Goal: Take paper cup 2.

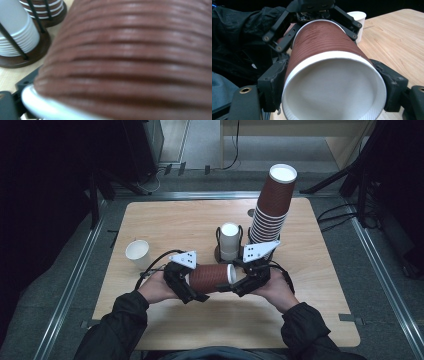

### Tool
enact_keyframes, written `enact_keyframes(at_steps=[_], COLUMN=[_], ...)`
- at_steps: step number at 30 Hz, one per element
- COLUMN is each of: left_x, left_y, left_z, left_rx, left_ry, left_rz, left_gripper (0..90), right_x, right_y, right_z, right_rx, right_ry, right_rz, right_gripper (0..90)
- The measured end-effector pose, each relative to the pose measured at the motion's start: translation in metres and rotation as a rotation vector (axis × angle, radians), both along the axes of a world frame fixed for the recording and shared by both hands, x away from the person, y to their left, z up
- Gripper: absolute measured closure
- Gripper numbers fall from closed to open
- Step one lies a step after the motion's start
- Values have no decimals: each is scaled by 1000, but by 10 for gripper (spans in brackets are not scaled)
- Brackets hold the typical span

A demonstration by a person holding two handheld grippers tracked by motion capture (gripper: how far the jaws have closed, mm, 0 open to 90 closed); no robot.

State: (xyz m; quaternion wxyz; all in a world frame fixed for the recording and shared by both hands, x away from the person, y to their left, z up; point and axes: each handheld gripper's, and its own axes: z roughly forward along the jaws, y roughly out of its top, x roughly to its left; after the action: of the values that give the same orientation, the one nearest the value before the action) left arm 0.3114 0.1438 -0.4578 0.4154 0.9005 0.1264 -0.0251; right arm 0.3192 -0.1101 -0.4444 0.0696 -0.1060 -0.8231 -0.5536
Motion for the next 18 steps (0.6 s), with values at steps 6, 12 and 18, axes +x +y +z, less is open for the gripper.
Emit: enact_keyframes(at_steps=[6,12,18], left_x=[3,3,4], left_y=[0,0,2], left_z=[-1,-2,0], left_rx=[36,37,46], left_ry=[28,46,70], left_rz=[-16,-23,-22], left_gripper=[79,88,90], right_x=[1,1,-1], right_y=[0,0,1], right_z=[-3,-5,-3], right_rx=[-15,-24,-34], right_ry=[9,22,10], right_rz=[4,5,1], right_gripper=[227,224,187])
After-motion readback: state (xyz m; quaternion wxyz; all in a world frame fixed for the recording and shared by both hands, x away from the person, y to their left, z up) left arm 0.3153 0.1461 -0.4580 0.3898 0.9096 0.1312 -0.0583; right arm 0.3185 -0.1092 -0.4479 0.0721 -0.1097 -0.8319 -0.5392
